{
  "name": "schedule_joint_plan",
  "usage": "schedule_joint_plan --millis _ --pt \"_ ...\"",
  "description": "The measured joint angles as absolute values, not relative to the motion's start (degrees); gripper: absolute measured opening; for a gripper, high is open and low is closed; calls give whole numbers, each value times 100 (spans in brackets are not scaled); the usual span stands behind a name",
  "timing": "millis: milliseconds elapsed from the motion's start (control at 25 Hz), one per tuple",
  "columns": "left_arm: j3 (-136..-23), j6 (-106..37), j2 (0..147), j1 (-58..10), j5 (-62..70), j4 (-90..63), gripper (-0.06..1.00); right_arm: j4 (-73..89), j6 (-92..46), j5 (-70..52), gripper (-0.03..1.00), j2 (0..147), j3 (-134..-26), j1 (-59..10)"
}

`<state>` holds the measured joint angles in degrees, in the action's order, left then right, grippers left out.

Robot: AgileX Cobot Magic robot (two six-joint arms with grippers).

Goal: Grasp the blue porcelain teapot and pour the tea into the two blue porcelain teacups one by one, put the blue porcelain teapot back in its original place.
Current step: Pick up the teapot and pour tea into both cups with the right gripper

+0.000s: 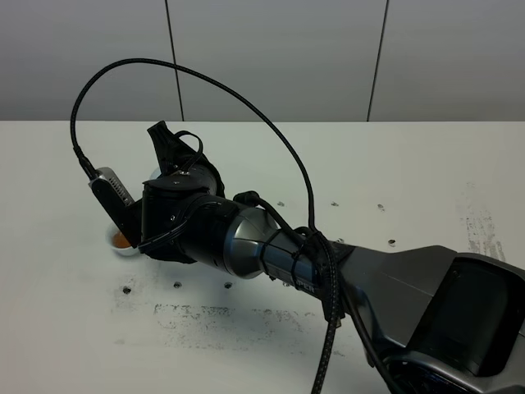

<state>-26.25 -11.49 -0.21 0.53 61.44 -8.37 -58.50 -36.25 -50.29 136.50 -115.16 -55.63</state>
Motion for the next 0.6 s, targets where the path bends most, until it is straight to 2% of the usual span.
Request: schedule_joint_plan --millis 600 --pt "-2625 -1149 -21 53 6144 -837 42 -5963 -3625 -5029 7 13650 -11516 -5563"
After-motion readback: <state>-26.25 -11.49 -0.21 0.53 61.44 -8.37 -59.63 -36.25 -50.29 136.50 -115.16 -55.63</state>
